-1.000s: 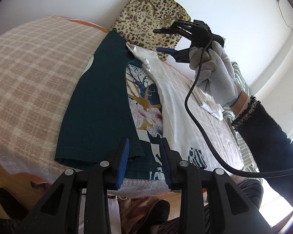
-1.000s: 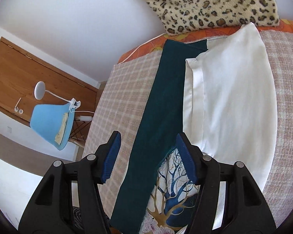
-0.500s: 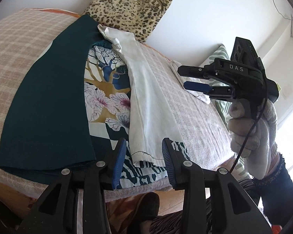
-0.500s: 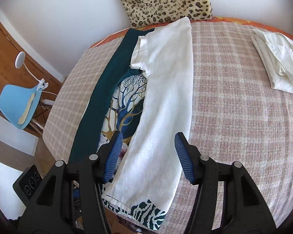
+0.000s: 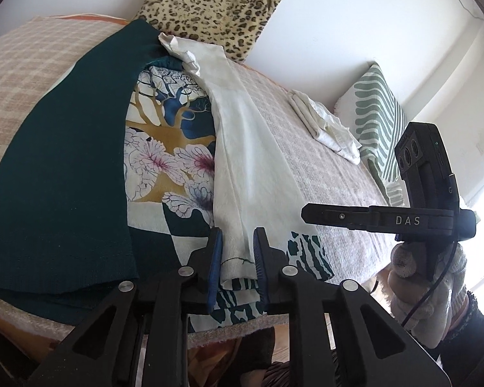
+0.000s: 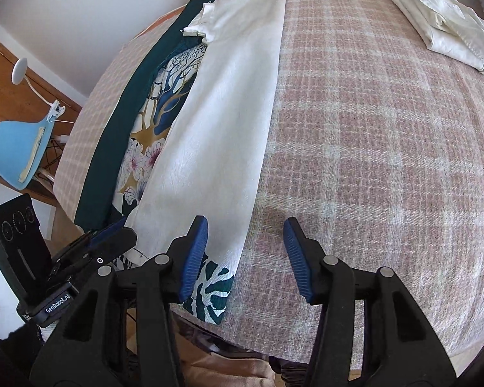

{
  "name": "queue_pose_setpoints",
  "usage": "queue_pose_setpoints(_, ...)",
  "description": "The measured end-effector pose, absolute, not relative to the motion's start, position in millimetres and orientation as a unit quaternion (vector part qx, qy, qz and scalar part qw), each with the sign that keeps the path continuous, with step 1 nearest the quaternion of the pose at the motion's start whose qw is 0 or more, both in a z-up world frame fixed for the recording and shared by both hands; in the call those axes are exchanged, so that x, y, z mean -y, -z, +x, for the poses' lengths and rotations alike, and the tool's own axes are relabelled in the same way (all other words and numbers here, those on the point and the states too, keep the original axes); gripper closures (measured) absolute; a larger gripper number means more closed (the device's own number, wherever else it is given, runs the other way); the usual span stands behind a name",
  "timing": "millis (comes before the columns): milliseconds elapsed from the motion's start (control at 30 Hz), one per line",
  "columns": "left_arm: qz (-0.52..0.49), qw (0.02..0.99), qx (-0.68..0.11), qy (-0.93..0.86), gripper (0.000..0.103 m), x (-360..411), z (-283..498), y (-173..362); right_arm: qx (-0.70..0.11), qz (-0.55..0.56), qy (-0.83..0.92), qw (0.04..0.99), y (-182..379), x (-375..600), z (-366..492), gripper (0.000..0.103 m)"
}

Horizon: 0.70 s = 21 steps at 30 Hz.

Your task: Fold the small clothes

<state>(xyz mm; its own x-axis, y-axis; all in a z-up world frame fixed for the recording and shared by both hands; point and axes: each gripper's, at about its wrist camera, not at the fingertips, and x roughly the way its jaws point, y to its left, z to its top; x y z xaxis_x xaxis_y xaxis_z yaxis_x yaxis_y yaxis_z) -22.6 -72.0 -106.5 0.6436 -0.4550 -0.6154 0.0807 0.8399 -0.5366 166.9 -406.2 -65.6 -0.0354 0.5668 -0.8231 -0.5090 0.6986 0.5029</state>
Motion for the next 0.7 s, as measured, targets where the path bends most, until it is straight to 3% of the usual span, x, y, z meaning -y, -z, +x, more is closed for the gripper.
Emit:
queue_pose_setpoints(100, -0.24, 0.876, -0.384, 0.164, 0.098, 73.1, -23.4, 107.4, -0.601, 0.013, -0.393, 0.696, 63.8, 403.6, 158.8, 0.058)
queue_pose_setpoints(167, -0.234, 0.881, -0.377, 0.165, 0.098, 74.4, -25.8, 104.9, -0.599, 0.006, -0.394, 0.697, 64.3, 402.7, 155.8, 0.069)
queue_pose_setpoints(233, -0.231, 0.884, -0.371, 0.163, 0.099, 74.4, -28.4, 102.3, -0.601, 0.003, -0.397, 0.693, 65.3, 401.0, 153.6, 0.087)
queue_pose_setpoints(300, -0.227, 0.889, -0.367, 0.155, 0.1, 72.8, -31.8, 101.4, -0.601, -0.006, -0.395, 0.695, 66.3, 399.7, 151.8, 0.095)
queue_pose_setpoints(467, -0.227, 0.88, -0.388, 0.152, 0.099, 64.8, -37.4, 107.0, -0.597, -0.029, -0.388, 0.702, 64.0, 399.0, 147.5, 0.097)
queue_pose_setpoints(533, -0.229, 0.873, -0.404, 0.15, 0.09, 57.1, -41.5, 102.3, -0.596, -0.036, -0.388, 0.702, 62.6, 398.0, 144.3, 0.097)
queue_pose_setpoints(667, -0.209, 0.89, -0.387, 0.123, 0.087, 24.2, -60.4, 76.5, -0.599, -0.024, -0.392, 0.698, 61.9, 403.8, 137.4, 0.097)
queue_pose_setpoints(700, -0.196, 0.896, -0.382, 0.111, 0.076, 15.3, -64.7, 69.4, -0.6, -0.018, -0.395, 0.696, 62.9, 406.1, 135.5, 0.096)
